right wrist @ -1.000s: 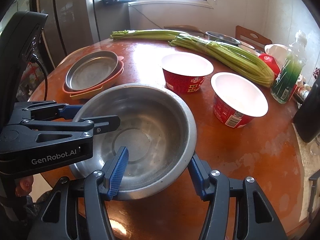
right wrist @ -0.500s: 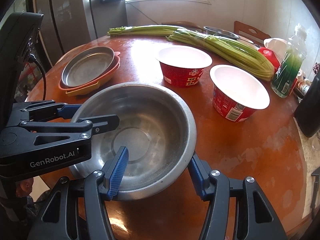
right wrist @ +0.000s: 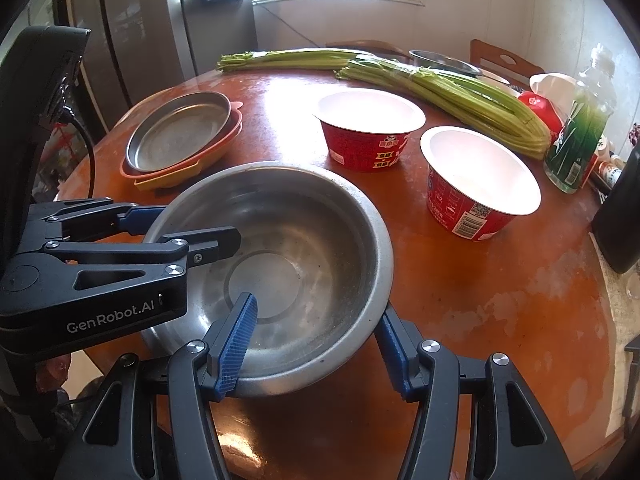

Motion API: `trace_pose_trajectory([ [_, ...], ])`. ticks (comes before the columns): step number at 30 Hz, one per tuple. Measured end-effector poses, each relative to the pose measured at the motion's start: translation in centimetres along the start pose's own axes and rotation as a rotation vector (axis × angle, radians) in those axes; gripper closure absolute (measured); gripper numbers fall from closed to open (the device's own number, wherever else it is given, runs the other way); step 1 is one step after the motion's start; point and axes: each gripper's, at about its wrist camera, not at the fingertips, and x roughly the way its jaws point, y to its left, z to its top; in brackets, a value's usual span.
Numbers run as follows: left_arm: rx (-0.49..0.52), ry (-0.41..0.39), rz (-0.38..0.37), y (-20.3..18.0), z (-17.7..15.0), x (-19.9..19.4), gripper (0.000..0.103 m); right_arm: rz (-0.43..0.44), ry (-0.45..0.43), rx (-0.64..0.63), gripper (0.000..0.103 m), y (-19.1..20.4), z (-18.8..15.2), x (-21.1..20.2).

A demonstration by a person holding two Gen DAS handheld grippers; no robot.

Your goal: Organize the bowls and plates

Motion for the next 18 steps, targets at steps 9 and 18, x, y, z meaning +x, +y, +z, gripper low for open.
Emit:
trace_pose_trajectory([
  [9,-0.009,-0.008,0.01,0.1,0.0,-0.4,0.057,-0.012,-0.009,0.016,0.042,-0.4,-0.1,-0.3],
  [18,-0.017,-0.023,0.018,0.3,0.1,-1.1,0.057,-0.016,-0.026,0.025,0.042,-0.7,0.0,-0.9],
])
